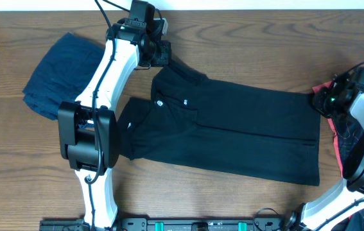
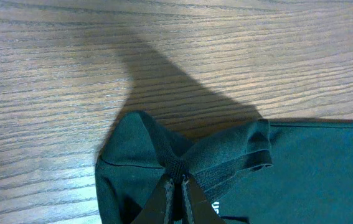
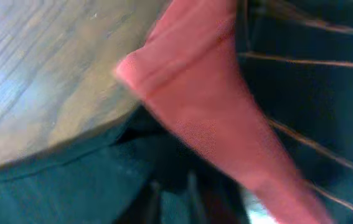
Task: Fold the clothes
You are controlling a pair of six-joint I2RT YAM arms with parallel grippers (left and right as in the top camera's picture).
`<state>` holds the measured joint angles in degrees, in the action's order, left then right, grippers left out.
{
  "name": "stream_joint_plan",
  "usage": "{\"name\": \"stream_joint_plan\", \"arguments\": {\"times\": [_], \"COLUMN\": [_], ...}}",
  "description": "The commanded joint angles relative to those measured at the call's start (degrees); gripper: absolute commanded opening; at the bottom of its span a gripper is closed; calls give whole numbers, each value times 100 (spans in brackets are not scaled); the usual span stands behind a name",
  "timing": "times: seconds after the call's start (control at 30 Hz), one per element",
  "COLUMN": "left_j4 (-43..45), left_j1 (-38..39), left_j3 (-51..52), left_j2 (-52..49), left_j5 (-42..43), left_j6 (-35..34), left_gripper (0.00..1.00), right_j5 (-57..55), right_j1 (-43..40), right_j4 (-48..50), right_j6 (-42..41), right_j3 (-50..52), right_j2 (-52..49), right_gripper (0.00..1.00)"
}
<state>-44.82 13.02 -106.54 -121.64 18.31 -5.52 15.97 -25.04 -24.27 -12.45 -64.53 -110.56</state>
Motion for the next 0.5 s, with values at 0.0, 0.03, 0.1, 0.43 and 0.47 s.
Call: {"name": "stream_joint_plan", "arguments": {"times": [0.0, 0.03, 0.1, 0.43, 0.47], "left_j4": [-13, -11, -9, -15, -15], "left_j1": [-9, -9, -9, -9, -9], "left_j3": [-31, -31, -31, -31, -31], "left_j2": [-15, -15, -15, -15, -15], "left_j5": [48, 48, 46, 48, 48], "left_j6": [37, 37, 37, 37, 39], "left_gripper": [6, 6, 6, 6, 6], "right_j5": [-332, -330, -334, 157, 210], "right_j1": [-236, -315, -439, -675, -662], "right_j4": [83, 138, 179, 310, 321], "right_j6": [-81, -85, -146, -144, -142], "right_j3": [24, 24, 24, 22, 22], "right_j2": [-81, -79, -79, -79, -79], "right_gripper": [11, 11, 11, 25, 28]}}
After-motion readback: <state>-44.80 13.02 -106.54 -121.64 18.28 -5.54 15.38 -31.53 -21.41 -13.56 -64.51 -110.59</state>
